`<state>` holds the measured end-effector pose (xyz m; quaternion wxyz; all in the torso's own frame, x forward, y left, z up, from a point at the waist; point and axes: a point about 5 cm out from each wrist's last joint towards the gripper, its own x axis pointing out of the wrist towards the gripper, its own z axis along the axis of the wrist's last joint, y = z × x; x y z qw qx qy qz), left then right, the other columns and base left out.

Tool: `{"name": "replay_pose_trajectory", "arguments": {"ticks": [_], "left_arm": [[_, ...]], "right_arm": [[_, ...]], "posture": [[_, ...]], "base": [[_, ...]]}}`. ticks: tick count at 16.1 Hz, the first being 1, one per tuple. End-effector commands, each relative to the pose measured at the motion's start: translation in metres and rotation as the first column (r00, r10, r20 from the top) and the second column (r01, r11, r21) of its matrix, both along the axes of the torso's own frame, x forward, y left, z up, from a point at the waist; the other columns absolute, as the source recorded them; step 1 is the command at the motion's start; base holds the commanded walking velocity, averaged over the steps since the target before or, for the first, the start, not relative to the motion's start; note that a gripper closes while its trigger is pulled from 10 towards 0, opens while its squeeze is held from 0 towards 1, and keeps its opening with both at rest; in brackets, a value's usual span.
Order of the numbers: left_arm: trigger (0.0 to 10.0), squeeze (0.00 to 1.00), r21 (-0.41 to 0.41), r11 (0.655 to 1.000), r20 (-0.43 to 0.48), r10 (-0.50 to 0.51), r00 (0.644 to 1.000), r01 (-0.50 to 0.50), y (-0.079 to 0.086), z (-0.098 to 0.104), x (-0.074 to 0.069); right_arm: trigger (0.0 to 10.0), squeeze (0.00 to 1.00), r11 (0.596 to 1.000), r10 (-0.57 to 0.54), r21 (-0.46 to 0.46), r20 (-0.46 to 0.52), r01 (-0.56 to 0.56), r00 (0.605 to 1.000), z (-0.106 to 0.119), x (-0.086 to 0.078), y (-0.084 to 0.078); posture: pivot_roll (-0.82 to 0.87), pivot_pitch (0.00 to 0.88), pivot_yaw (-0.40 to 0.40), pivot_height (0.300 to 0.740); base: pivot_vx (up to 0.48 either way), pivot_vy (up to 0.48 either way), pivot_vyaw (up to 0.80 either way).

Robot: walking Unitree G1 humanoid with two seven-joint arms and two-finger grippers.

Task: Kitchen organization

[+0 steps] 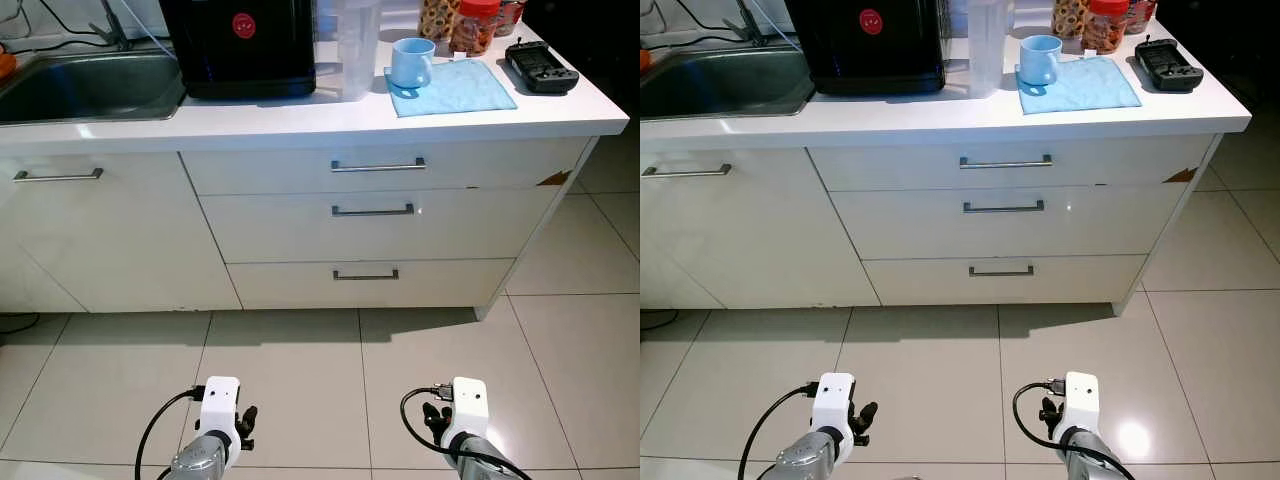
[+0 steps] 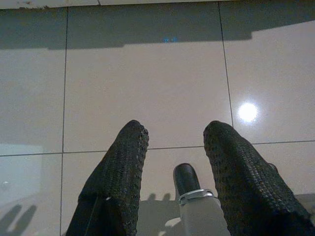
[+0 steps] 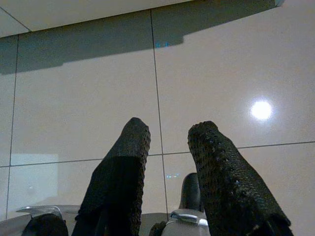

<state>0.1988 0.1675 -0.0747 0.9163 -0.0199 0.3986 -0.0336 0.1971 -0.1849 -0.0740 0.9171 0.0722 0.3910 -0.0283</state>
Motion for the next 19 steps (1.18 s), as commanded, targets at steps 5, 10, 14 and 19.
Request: {"name": "replay_pose_trajectory", "arguments": {"ticks": [5,10,14,19], "left_arm": [[10.0,0.00,-0.002,1.000,-0.004,0.004,1.000,-0.004,0.0016,0.0000,0.0003],[10.0,0.00,0.010,0.998,0.012,0.059,0.998,-0.059,0.0071,0.0011,0.0010],[10.0,0.00,0.002,0.997,0.013,0.079,0.997,-0.079,0.0070,0.0011,0.0011],[10.0,0.00,0.005,0.998,0.017,0.064,0.998,-0.064,0.0047,0.0011,0.0012]], "right_arm": [[10.0,0.00,1.000,-0.011,0.014,-0.002,0.011,1.000,0.0003,0.0018,0.0024],[10.0,0.00,1.000,-0.010,0.025,0.032,0.009,0.999,0.0016,0.0020,0.0026],[10.0,0.00,1.000,0.006,0.024,0.035,-0.007,0.999,0.0031,0.0048,0.0018],[10.0,0.00,1.000,0.019,0.012,0.035,-0.020,0.999,0.0039,0.0057,-0.0007]], "posture": [[0.02,0.000,0.110,0.740],[0.01,0.000,0.104,0.740],[0.01,0.000,0.095,0.740],[-0.01,0.000,0.094,0.740]], "base": [[0.000,0.000,0.00],[0.000,0.000,0.00],[0.000,0.000,0.00],[0.000,0.000,0.00]]}}
